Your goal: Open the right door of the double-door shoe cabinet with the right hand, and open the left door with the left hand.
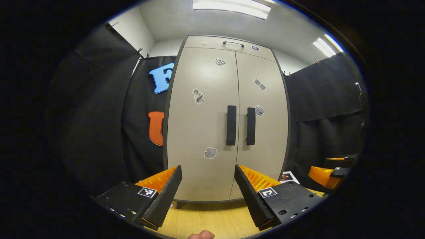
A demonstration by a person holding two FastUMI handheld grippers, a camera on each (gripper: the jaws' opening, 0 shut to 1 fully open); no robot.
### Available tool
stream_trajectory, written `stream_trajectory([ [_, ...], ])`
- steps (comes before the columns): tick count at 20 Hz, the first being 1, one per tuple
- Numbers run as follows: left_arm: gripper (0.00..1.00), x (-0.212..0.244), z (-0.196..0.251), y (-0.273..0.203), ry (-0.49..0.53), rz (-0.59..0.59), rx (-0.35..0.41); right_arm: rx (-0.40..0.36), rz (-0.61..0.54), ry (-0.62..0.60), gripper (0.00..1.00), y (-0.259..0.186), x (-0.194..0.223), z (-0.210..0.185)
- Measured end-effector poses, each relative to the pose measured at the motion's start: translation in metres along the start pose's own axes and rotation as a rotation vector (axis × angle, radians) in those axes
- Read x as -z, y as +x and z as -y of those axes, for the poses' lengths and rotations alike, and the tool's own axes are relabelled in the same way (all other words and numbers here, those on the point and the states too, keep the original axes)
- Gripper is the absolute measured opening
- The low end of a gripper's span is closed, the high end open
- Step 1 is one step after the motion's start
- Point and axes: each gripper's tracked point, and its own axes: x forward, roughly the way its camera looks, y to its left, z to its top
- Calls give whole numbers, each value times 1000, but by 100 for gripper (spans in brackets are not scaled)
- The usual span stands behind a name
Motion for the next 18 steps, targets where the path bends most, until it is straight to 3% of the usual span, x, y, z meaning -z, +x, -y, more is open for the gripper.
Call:
stream_trajectory([
  [7, 95, 3, -6, -18, 38, 1, -14, -97, 84, -33, 95, 34, -61, -32],
  [12, 95, 24, -1, -45, -3, -42, 9, -153, 94, -41, 95, 81, -94, -72],
  [18, 95, 53, 0, -67, -35, -113, 13, -129, 106, -84, 98, 158, -124, -100],
])
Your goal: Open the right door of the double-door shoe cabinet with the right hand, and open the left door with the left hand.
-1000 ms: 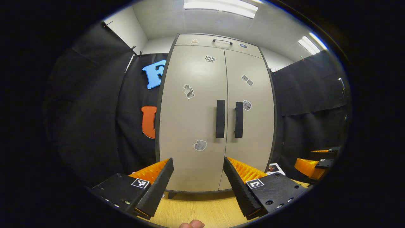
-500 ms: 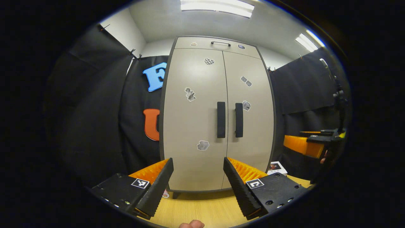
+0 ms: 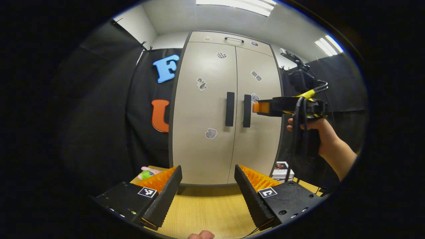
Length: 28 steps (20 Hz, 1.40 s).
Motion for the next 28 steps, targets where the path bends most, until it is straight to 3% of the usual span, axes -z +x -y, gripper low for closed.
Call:
stream_trajectory([
  [3, 95, 12, -9, -4, -9, -39, -20, -7, -31, 46, 95, 32, 5, -8],
  [8, 95, 12, -38, -5, -13, -38, -81, 53, -73, 20, 98, 64, 18, -2],
  [22, 95, 10, -39, 0, -7, -18, -72, 72, -81, 32, 97, 80, 23, -2],
  [28, 95, 10, -35, 1, -16, -19, -66, 28, -92, 43, 80, 80, 24, -6],
])
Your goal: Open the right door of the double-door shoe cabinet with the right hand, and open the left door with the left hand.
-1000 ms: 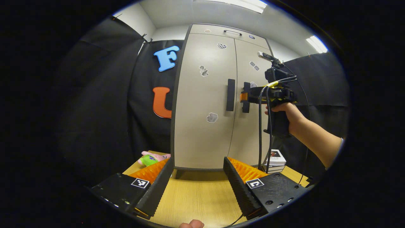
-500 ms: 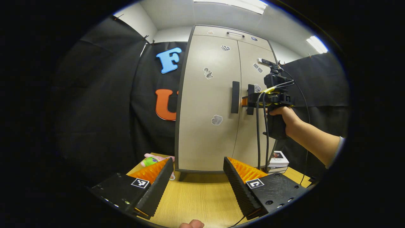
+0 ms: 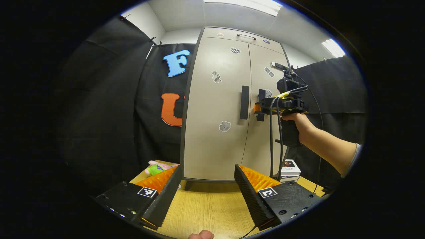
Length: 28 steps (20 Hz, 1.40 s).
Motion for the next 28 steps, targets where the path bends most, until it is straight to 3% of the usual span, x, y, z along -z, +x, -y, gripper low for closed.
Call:
stream_trajectory([
  [2, 95, 1, 1, 0, -1, -2, 1, -22, -1, 0, 63, 0, 0, -10],
  [4, 95, 1, 3, -1, -1, -1, 3, -24, 1, -12, 41, 2, 2, -12],
  [8, 95, 3, 3, -2, -3, -4, 3, -45, -8, -2, 23, 2, -1, -11],
  [18, 95, -3, 9, -5, 14, 13, 13, -85, -31, -3, 21, -23, 2, -8],
  [28, 95, -11, 14, -11, 29, 41, 4, -135, -44, -8, 21, -80, 2, 12],
])
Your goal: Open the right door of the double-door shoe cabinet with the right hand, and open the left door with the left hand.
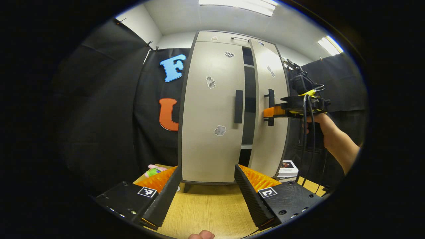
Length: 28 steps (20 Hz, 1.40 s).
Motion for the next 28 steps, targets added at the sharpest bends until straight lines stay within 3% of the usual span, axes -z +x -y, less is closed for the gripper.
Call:
stream_trajectory([
  [5, 95, -3, -1, 1, 14, 13, -12, -18, 3, -3, 20, -26, 8, 12],
  [8, 95, -4, -1, 0, 17, 15, -18, -30, 4, -3, 15, -41, 11, 20],
  [17, 95, -5, 2, 11, 17, 21, -24, -33, 5, -8, 16, -81, 15, 49],
  [28, 95, -2, 18, 17, 4, 22, -8, 69, 11, -14, 16, -130, 19, 113],
])
